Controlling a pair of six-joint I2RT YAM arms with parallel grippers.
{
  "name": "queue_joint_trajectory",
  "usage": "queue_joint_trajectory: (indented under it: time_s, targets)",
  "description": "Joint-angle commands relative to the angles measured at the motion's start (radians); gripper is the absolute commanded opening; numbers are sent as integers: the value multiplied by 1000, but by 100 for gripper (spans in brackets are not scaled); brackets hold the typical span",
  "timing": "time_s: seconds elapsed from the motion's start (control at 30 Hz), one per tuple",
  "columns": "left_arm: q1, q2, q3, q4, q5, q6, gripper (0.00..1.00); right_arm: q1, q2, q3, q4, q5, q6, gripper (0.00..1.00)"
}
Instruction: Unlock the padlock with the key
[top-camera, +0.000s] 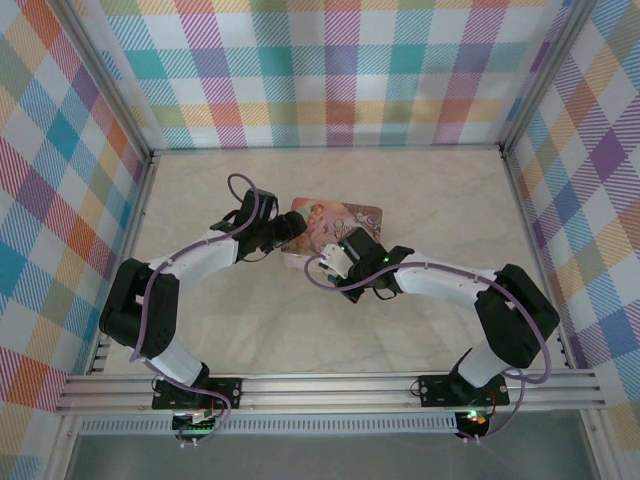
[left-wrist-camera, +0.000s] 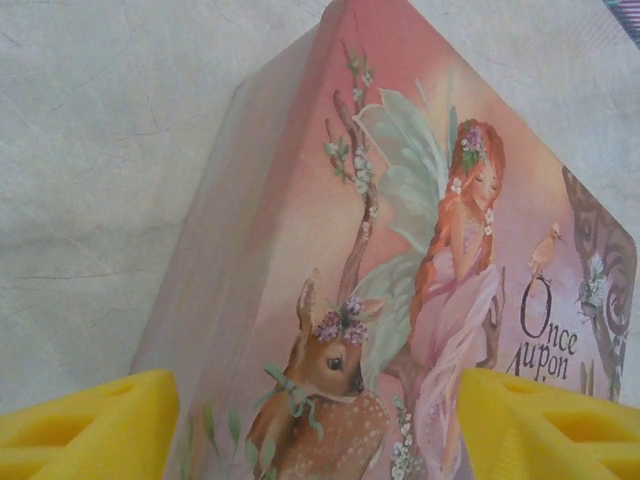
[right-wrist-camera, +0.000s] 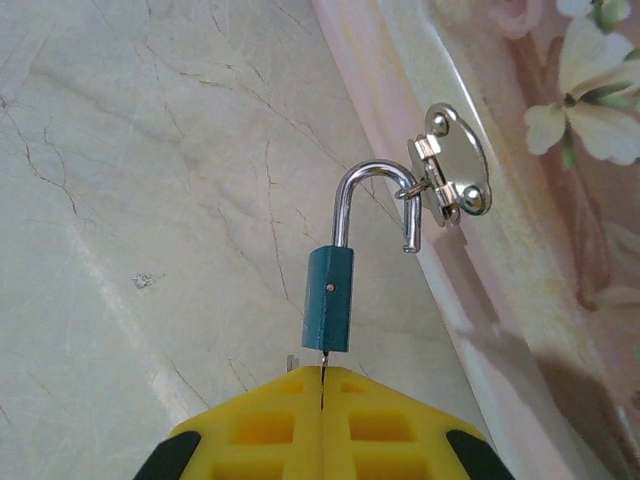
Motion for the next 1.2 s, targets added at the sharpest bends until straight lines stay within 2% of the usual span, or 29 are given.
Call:
queue_joint_trajectory:
  time_s: [0.0, 0.6, 1.17]
  targets:
    - [17, 14, 29, 2, 20, 16, 73, 6, -22, 20, -12, -22, -47, 0]
    - [17, 31, 29, 12, 45, 3, 73, 6, -1, 37, 4, 4, -112, 0]
    - [17, 24, 23, 13, 48, 3, 73, 6, -29, 6, 11, 41, -101, 0]
